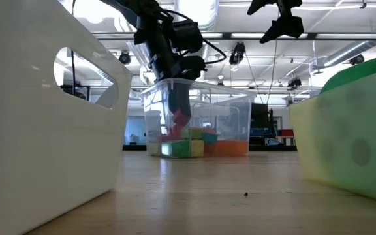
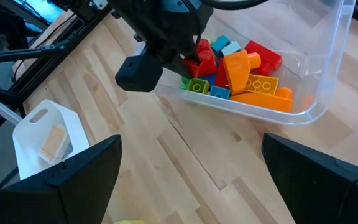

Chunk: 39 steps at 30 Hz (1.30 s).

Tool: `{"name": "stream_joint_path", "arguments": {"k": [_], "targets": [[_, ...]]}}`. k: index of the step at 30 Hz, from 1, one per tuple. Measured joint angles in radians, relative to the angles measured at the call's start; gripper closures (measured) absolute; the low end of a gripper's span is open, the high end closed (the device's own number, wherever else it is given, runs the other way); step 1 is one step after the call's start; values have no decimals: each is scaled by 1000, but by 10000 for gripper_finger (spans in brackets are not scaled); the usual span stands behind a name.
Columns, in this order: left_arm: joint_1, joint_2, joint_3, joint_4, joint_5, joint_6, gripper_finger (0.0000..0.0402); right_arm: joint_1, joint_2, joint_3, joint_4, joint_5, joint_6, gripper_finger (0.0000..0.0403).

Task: Pick & Place Toys
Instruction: Put the red game piece into the transparent bin, then return to Home Position

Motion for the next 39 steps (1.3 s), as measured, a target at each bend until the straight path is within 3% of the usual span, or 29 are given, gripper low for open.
{"name": "stream_joint_path", "arguments": {"k": [10,18,24,35,39], "targets": [[0,0,0,0,1,5,300,0,0,0,1,0,0,23],[0,0,1,0,10,-7,176,0,0,0,1,0,-1,23],[-1,0,2,0,10,-7,127,0,0,0,1,0,-1,23],[-1,-8,33,-8,10,-10,120,0,0,0,2,0,13,23],[-11,-37,52,-52,10,-10,136,0,0,0,2,0,38,23]]}}
